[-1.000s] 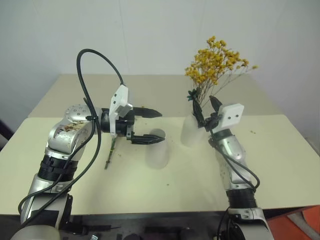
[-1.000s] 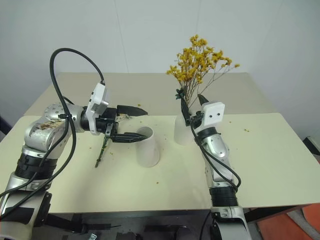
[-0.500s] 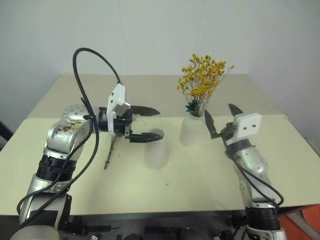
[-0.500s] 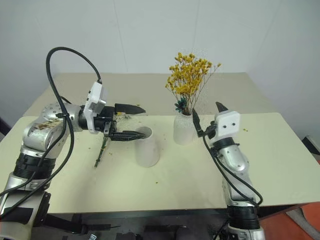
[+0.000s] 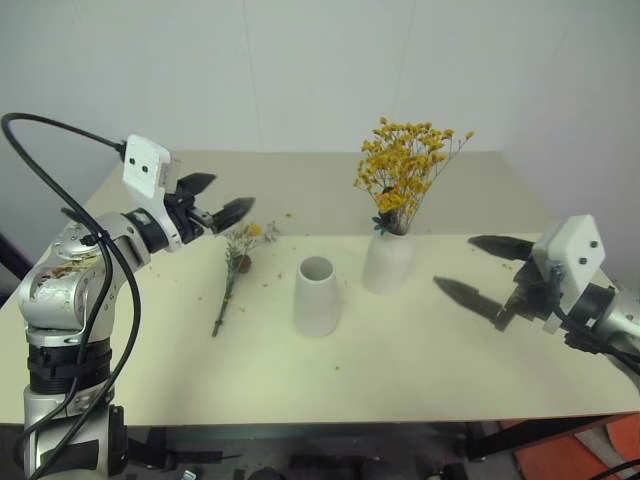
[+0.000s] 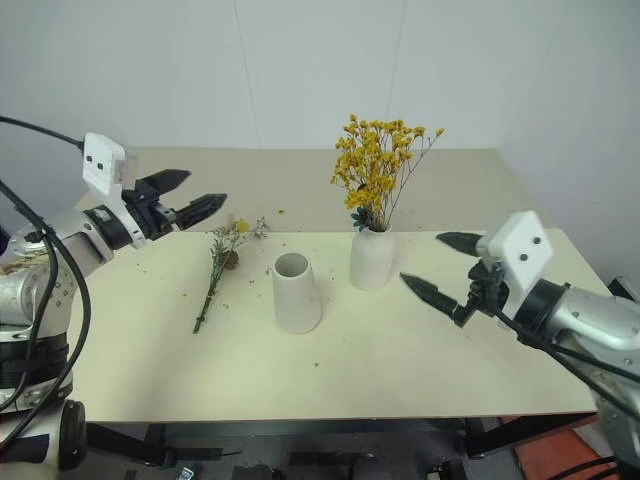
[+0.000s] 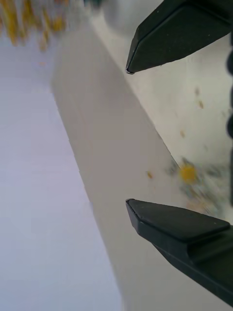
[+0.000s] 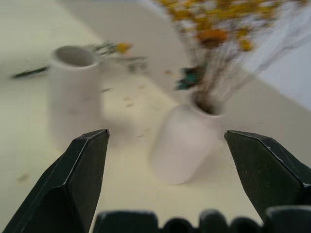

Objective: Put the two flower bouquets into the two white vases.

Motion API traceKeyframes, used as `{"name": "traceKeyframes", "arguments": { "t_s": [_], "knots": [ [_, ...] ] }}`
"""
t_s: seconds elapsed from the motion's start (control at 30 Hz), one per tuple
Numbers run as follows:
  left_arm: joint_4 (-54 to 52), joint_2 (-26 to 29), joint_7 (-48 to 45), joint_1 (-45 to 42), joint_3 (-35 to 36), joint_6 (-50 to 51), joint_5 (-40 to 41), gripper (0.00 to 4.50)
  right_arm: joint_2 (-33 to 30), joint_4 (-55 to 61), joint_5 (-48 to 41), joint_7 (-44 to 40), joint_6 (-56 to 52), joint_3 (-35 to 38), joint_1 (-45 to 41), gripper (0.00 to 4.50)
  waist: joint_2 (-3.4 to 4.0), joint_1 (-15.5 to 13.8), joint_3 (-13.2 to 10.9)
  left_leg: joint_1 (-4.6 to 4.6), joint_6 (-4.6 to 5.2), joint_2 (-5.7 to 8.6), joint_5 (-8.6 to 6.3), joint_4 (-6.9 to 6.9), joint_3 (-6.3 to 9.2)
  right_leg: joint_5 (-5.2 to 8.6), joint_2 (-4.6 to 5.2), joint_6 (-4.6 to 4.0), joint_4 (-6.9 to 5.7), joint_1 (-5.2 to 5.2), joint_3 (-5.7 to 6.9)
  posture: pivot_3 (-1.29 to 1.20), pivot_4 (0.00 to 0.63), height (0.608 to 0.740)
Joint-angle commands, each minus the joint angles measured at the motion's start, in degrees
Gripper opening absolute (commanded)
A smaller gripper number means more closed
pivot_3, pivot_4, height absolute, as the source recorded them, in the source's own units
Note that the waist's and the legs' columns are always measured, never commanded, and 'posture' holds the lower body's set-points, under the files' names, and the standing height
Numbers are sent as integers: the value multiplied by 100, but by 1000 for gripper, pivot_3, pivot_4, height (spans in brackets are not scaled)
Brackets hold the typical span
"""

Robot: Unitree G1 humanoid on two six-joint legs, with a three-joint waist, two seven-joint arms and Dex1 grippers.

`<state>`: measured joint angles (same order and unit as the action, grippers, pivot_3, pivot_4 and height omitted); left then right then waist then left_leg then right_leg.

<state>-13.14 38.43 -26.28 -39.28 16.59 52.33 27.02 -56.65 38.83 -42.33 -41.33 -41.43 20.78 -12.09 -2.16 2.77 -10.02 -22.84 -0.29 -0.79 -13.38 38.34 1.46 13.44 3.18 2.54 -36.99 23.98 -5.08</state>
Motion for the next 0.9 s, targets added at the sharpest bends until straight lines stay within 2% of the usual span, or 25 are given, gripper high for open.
{"name": "traceKeyframes", "arguments": {
  "t_s": [0.03,0.17,0.3,0.5,0.7,0.9],
  "knots": [
    [-621,64,903,-108,226,1419,-107,4500,-297,188,-362,-523,-39,-318,-412,4468,-4,-9,-2,-2,0,-1,0,0,2,1,-2,2,1,2,1,0,150,740],
    [-922,-24,1310,-135,259,3156,-92,4500,-426,-171,-425,-837,-141,-963,-1318,4468,-8,-20,-4,-10,-1,6,0,0,0,-2,5,-3,1,10,0,0,150,740],
    [-793,-276,1723,-264,117,3958,-367,4500,-273,-694,-577,-1113,-447,-1562,-2337,4468,-11,-33,-6,-10,-1,6,0,0,2,-8,5,-14,0,12,3,0,150,740],
    [-63,-378,1769,-524,-195,4007,-437,4500,-76,-1246,-415,-1569,-584,-2103,-3117,4468,-12,-59,-6,-24,-2,6,0,-1,7,-10,9,-18,5,23,10,0,150,740],
    [984,-477,1606,-804,-529,3660,-604,4500,6,-1300,-218,-1620,-549,-2190,-3148,4468,-12,-80,-6,-38,-3,10,-1,-2,11,-11,17,-20,12,31,17,0,150,740],
    [1479,-781,1443,-927,-631,3217,-628,4500,12,-1122,-302,-1447,-682,-2001,-2947,4468,-12,-119,-6,-40,-3,10,-1,-2,11,-11,20,-20,11,32,19,0,150,740]
  ]
}}
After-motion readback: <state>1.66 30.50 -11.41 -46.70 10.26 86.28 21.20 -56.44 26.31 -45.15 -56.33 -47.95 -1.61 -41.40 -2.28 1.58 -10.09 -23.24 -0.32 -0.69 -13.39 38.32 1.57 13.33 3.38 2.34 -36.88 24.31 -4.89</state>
